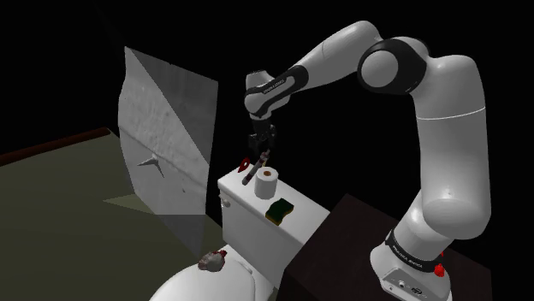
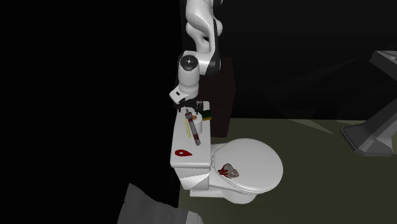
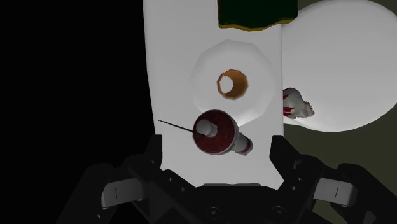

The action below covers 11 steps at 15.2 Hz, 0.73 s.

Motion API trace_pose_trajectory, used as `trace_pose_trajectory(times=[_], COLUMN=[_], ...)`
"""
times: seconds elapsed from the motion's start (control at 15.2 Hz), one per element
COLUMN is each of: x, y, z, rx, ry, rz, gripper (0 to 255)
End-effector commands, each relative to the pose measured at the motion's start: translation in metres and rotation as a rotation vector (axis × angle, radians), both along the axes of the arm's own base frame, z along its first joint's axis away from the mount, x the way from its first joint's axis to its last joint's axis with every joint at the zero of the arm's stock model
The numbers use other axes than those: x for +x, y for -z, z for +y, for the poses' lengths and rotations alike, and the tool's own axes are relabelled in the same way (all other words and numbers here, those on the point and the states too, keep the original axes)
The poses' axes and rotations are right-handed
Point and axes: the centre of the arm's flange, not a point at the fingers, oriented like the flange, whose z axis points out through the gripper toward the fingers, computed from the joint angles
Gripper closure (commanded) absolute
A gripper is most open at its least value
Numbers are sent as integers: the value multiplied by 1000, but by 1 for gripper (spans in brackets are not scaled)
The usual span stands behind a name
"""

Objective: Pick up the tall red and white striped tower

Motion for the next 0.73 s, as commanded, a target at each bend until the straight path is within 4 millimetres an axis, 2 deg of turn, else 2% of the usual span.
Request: trace_pose_trajectory(times=[0.0,0.26,0.4,0.46,0.66], x=[2,2,2,2,2], y=[11,35,35,35,35], z=[0,0,0,0,0], rx=[0,0,0,0,0], ry=[0,0,0,0,0], rz=[0,0,0,0,0], gripper=[0,0,0,255,255])
